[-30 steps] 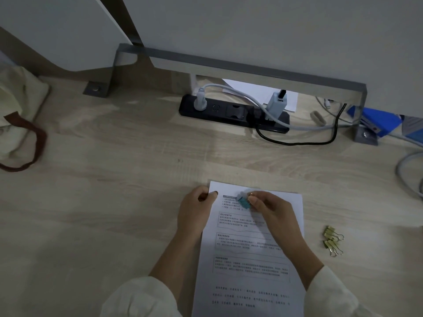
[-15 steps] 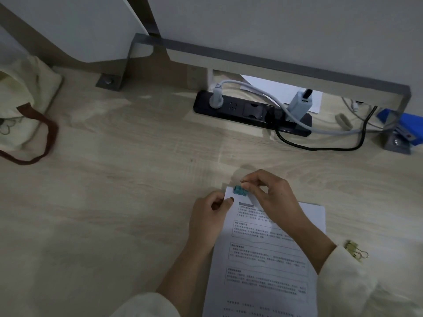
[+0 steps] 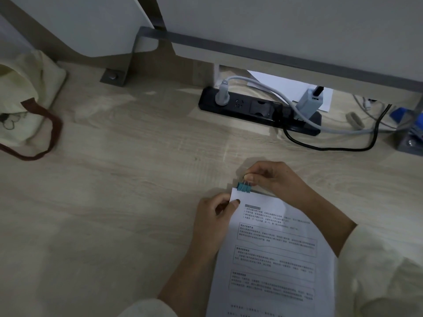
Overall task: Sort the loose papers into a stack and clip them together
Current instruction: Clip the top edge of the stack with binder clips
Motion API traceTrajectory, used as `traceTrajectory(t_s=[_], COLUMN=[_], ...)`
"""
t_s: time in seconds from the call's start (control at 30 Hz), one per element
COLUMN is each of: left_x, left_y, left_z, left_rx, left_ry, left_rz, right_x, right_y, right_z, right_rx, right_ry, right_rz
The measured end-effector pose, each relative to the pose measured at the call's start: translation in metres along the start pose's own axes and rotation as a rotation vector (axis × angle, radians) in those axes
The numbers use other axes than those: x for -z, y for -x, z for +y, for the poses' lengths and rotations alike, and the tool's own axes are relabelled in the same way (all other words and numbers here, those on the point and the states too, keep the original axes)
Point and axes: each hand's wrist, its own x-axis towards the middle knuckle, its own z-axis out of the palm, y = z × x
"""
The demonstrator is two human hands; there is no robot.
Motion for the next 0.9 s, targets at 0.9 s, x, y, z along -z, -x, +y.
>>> traceTrajectory(t_s=[0.9], left_x=[-0.007], left_y=[-0.003], left_z=[-0.01], left_rx=[0.034], left_ry=[-0.187], left_rz=[0.143], right_x=[0.029], right_y=[0.057], right_z=[0.01], right_rx=[-0.102], right_ry=[-0.153], right_rz=[0.329])
